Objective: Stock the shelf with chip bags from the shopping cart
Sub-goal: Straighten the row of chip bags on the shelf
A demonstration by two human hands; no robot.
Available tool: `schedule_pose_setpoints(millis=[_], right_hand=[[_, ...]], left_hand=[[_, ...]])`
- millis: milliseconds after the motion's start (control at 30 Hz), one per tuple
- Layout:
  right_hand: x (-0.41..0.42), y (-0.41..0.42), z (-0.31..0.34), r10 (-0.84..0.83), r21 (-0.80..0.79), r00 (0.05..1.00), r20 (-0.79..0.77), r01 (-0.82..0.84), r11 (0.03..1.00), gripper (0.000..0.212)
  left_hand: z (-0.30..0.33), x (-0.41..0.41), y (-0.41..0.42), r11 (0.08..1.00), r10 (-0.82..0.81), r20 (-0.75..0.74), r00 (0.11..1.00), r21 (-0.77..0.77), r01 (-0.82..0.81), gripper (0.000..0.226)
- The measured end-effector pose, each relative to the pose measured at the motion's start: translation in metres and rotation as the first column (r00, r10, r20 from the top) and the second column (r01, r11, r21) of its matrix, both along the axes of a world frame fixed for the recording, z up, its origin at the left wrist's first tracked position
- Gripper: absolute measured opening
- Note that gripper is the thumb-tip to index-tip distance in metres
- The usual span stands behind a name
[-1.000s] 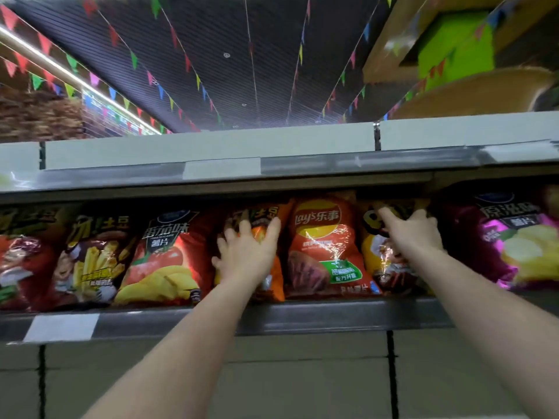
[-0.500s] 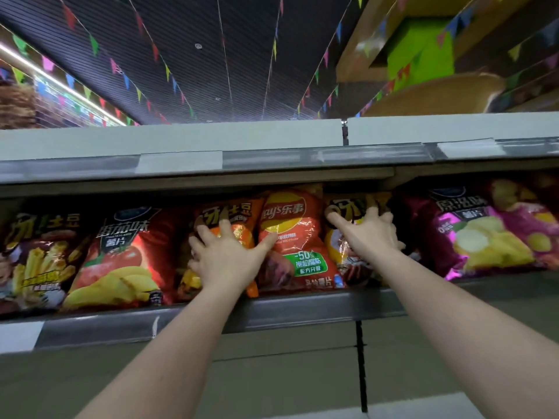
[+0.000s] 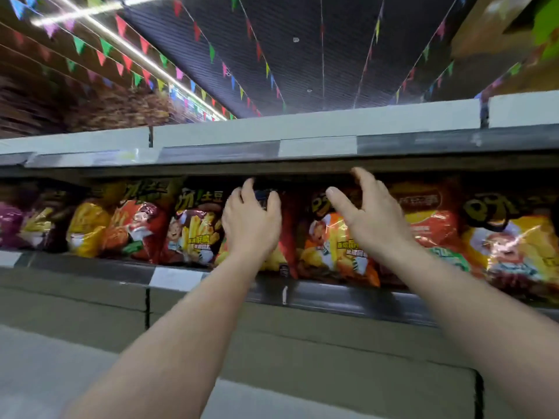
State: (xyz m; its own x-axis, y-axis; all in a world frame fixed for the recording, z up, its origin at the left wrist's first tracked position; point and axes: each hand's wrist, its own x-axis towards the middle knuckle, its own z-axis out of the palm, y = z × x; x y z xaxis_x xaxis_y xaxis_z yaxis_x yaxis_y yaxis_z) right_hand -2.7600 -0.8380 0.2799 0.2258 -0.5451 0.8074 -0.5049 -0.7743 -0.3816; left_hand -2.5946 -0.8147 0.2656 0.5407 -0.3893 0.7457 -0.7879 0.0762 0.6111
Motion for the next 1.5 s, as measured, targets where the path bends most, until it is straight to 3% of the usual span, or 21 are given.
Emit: schedule_pose_setpoints(millis=[67, 267, 433, 667, 800, 933, 1000, 1067, 1133, 1233, 1367, 1500], right_hand=[[0.024, -0.004, -0.003, -0.025, 0.002, 0.999, -0.029, 0.025, 1.0, 0.064], [0.057, -0.025, -0.001, -0.443, 0.147, 0.885, -0.141, 0.461, 0.875, 0.07], [0.056, -0.034, -0.015, -0.538, 0.081, 0.83, -0.146, 0.552, 0.83, 0.052], [0.053, -0.035, -0.02, -0.452, 0.093, 0.891, -0.038, 0.453, 0.886, 0.043], [0.058, -0.032, -0.018, -0.444, 0.078, 0.888, -0.121, 0.455, 0.887, 0.043], [0.058, -0.035, -0.017, -0.458, 0.053, 0.86, -0.225, 0.48, 0.876, 0.045], [0.055, -0.03, -0.013, -0.448, 0.104, 0.878, -0.168, 0.468, 0.878, 0.054], [0.054, -0.021, -0.008, -0.442, 0.062, 0.893, -0.086, 0.448, 0.892, 0.06], [0.055, -0.013, -0.001, -0.349, 0.014, 0.937, -0.006, 0.349, 0.937, 0.061], [0.063, -0.002, 0.011, -0.158, 0.072, 0.983, 0.088, 0.152, 0.986, 0.06], [0.086, 0.006, 0.016, -0.043, 0.043, 0.999, 0.032, 0.042, 0.998, 0.062], [0.113, 0.007, 0.011, 0.032, 0.123, 0.999, 0.014, -0.034, 0.992, 0.065]], left_hand=[[-0.004, 0.031, 0.003, 0.999, -0.034, -0.079, 0.996, 0.033, 0.037, 0.059], [-0.004, 0.071, -0.005, 0.965, -0.166, -0.13, 0.977, 0.182, 0.188, 0.066], [-0.015, 0.063, -0.02, 0.936, -0.26, -0.077, 0.962, 0.225, 0.271, 0.068], [-0.028, 0.06, -0.028, 0.937, -0.335, -0.042, 0.941, 0.087, 0.337, 0.073], [-0.027, 0.054, -0.029, 0.924, -0.347, -0.045, 0.937, 0.153, 0.349, 0.076], [-0.019, 0.053, -0.024, 0.904, -0.301, 0.007, 0.954, 0.319, 0.283, 0.078], [-0.015, 0.053, -0.016, 0.919, -0.259, 0.052, 0.965, 0.321, 0.23, 0.077], [-0.012, 0.054, -0.005, 0.943, -0.264, 0.054, 0.963, 0.225, 0.246, 0.073], [-0.007, 0.059, 0.008, 0.948, -0.307, 0.015, 0.952, 0.093, 0.305, 0.068], [0.006, 0.081, 0.027, 0.958, -0.286, -0.123, 0.95, -0.019, 0.286, 0.065], [0.009, 0.111, 0.053, 0.971, -0.238, -0.26, 0.936, -0.05, 0.233, 0.065], [0.001, 0.127, 0.065, 0.984, -0.171, -0.34, 0.925, -0.01, 0.179, 0.065]])
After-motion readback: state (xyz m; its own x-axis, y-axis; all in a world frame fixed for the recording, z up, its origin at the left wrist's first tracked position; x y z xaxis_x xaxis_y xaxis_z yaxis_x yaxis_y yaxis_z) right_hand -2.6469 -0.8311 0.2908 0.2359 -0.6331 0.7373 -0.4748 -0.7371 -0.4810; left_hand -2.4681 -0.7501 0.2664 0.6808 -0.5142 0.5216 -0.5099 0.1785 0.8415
